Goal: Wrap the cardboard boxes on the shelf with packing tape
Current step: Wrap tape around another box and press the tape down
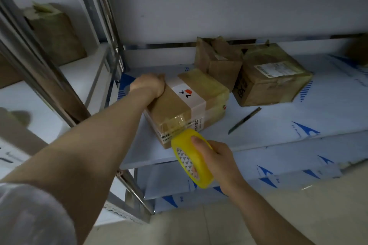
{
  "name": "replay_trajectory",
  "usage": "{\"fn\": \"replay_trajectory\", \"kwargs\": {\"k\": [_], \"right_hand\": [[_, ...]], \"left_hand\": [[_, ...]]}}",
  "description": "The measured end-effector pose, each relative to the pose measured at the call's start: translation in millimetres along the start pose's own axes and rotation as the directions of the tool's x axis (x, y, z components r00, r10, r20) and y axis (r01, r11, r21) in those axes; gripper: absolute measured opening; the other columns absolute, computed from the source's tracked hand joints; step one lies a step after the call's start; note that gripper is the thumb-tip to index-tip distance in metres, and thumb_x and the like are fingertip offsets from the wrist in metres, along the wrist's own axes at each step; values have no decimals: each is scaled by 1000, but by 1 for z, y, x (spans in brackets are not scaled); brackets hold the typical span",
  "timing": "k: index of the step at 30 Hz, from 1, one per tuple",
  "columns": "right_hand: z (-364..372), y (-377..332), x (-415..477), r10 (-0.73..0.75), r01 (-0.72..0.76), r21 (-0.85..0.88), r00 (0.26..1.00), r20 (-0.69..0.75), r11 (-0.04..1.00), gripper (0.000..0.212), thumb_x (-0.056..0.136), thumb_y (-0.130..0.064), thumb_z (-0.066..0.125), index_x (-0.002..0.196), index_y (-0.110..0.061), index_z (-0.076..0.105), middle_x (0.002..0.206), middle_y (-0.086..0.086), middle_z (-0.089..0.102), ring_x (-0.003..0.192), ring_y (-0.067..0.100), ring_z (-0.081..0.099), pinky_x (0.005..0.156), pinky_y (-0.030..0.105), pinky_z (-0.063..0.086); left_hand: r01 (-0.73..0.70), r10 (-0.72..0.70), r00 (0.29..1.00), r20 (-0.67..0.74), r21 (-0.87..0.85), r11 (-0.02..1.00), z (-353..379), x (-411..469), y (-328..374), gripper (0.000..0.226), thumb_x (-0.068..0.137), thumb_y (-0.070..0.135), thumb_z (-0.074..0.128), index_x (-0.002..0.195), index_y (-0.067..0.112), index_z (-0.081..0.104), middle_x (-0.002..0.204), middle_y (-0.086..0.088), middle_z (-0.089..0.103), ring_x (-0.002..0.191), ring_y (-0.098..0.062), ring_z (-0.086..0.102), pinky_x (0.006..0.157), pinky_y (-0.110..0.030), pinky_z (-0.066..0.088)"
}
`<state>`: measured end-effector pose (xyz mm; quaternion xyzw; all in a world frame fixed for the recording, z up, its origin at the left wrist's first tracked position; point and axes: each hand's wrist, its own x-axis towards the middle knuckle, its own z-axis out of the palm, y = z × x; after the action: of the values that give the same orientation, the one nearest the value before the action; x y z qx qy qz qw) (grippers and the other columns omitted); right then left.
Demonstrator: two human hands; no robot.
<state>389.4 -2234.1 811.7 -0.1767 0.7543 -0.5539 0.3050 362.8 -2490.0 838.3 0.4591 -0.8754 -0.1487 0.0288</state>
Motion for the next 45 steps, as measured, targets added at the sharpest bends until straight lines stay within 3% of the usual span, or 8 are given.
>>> {"fn": "replay_trajectory", "kwargs": {"k": [4,8,10,13,16,27,37,45], "right_hand": [[6,-5,6,8,-8,3,1000,2,1000,60,88,-37,62,41,-22,28,39,-7,29,38,8,31,45,19,28],[9,-10,6,-2,4,-50,1000,29,999,67,90,-36,60,29,-20,38,31,-8,33,31,3,35,42,14,30],[10,-15,3,-5,9,-63,998,62,998,68,91,-35,59,27,-21,43,29,-9,35,29,3,38,40,11,30],[11,-18,4,8,-5,-32,996,87,999,69,91,-34,59,26,-22,42,28,-8,35,29,2,39,44,16,35],[13,-19,6,17,-14,-36,997,77,999,71,91,-33,60,24,-22,40,27,-8,35,28,2,40,42,15,34],[12,-26,9,-1,5,-103,999,40,995,60,93,-35,58,42,-19,29,26,-8,33,26,1,38,35,10,26],[14,-26,12,52,-49,-88,998,36,995,74,92,-36,58,23,-18,39,26,-9,35,27,1,39,36,10,28],[15,-20,18,56,-54,-93,998,14,994,44,88,-44,60,64,-9,49,55,7,49,48,12,49,49,20,38]], "left_hand": [[46,-35,994,99,-105,993,-6,6,-3,60,100,50,23,130,6,50,132,-20,52,116,-33,52,96,-40,41],[-111,132,973,-190,118,987,-2,-16,5,56,102,46,21,91,9,62,101,-18,65,89,-30,57,79,-36,41],[-222,287,932,-221,277,935,-1,-35,14,62,101,49,17,105,9,65,105,-18,65,105,-33,56,92,-40,36],[-178,178,984,19,232,956,13,-60,26,99,83,79,4,148,8,27,153,-21,24,143,-34,18,115,-50,8],[-170,166,985,37,201,965,24,-67,28,104,80,83,9,152,10,-4,157,-21,-8,146,-34,-10,117,-50,-6],[-128,121,991,51,154,980,9,-59,23,103,80,82,4,152,9,-2,159,-16,-7,146,-29,-11,117,-47,-8],[-148,151,988,0,200,968,15,-70,23,100,83,78,4,150,5,-8,157,-19,-15,145,-30,-17,115,-43,-12],[-230,140,908,395,190,955,-15,-61,11,142,48,89,58,149,28,-20,155,-11,-27,140,-33,-29,111,-58,-13]]}}
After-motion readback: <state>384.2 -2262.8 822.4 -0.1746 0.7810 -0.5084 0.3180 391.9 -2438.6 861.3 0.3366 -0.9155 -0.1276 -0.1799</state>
